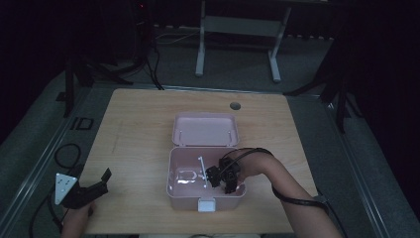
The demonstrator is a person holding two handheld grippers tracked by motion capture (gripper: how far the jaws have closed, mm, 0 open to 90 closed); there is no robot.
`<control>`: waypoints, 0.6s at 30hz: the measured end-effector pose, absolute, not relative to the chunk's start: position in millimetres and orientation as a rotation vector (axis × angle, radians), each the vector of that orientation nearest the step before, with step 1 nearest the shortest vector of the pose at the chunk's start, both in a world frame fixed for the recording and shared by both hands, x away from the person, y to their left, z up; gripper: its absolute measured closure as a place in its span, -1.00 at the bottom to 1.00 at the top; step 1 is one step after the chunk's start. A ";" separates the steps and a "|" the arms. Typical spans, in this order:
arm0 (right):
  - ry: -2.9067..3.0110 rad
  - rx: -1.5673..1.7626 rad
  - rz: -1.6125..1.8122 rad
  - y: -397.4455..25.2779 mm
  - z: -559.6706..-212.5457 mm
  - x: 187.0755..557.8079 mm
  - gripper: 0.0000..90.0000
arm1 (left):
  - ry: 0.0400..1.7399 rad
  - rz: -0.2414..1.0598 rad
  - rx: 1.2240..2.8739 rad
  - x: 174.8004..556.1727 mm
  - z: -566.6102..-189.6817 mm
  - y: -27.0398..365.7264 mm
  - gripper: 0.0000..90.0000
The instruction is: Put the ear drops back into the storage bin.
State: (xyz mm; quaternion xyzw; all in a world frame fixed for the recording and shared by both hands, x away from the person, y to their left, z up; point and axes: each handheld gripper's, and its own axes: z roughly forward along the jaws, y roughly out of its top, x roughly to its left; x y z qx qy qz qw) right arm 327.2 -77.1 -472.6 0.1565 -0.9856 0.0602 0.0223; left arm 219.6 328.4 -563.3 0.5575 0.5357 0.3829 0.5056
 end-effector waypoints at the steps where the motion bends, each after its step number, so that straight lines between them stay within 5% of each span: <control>1: -3.053 0.485 0.186 -77.1 -472.6 327.2 0.32 | 1.293 0.923 1.345 219.6 -563.3 328.5 -0.99; 18: -3.078 0.452 0.254 -75.9 -487.1 328.6 0.32 | 1.292 0.925 1.350 220.0 -563.3 327.8 -0.99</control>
